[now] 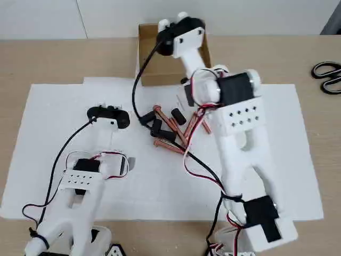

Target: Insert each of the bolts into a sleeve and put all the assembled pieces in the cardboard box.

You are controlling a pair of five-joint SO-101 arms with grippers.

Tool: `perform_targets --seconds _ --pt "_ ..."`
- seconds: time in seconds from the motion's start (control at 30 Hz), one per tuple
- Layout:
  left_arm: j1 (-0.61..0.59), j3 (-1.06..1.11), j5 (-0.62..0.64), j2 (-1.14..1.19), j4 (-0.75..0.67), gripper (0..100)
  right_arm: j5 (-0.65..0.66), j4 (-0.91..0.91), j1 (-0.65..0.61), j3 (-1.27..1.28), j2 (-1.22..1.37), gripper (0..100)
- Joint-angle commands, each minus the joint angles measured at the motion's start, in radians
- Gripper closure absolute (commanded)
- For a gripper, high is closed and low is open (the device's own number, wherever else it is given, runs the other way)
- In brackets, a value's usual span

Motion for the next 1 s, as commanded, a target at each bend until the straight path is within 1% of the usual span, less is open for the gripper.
perform_targets --seconds 0.0,0.37,0.97 --pt "0.003 -0.002 -0.003 -0.012 -0.020 77 0.008 0.012 0.027 -0.026 -0.084 99.5" --pt "0.003 -0.002 -0.003 -0.012 -0.020 77 0.003 0.053 0.154 -0.026 -0.131 99.5" --pt "0.003 -0.002 -0.003 -0.012 -0.020 77 -0.002 0.074 0.182 -0.026 -0.133 99.5"
